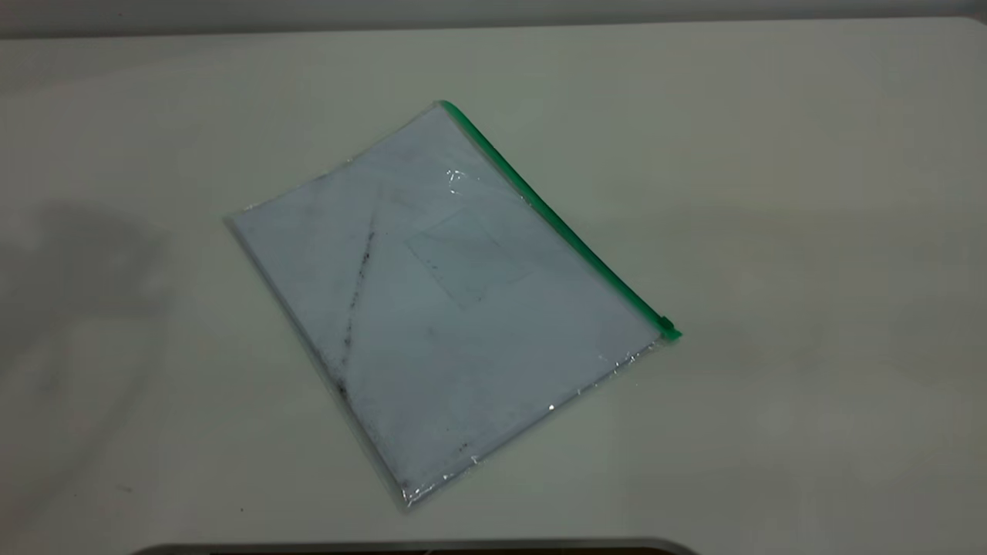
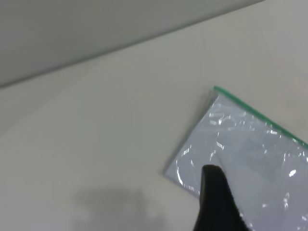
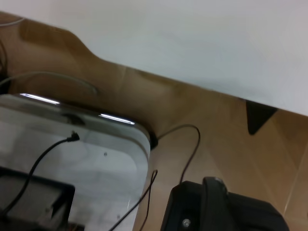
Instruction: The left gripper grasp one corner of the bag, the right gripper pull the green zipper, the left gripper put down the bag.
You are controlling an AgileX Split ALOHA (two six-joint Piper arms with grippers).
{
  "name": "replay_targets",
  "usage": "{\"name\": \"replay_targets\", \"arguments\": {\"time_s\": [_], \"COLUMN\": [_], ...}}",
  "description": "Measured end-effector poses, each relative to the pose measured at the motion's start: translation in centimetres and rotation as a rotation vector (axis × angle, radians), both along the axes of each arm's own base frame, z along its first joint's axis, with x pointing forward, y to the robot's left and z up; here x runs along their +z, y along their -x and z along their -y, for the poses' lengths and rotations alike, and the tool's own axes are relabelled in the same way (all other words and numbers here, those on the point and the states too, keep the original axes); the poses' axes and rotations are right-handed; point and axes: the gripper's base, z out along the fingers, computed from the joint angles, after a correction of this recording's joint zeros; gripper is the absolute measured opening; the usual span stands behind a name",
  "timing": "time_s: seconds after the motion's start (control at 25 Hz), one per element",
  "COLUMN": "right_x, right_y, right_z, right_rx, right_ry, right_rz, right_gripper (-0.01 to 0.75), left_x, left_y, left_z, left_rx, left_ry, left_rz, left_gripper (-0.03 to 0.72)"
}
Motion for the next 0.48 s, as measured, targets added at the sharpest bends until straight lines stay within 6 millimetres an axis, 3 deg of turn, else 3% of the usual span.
{"name": "replay_targets", "arguments": {"time_s": [0.12, 0.24, 0.48], "right_x": [0.4, 0.5, 0.0], "right_y": [0.5, 0.8, 1.0], "right_z": [0.4, 0.8, 0.9], "right_rx": [-0.004, -0.005, 0.0], "right_ry": [-0.02, -0.018, -0.006], "right_rz": [0.155, 0.247, 0.239], "right_gripper": [0.488, 0.488, 0.488], "left_x": [-1.3, -4.7, -14.1], "left_y": [3.7, 7.4, 15.3], "left_z": [0.1, 0.2, -0.1], "left_rx": [0.025, 0.038, 0.056], "left_ry": [0.014, 0.022, -0.046], "left_rz": [-0.049, -0.152, -0.381], "left_gripper": [0.515, 0.515, 0.515]}}
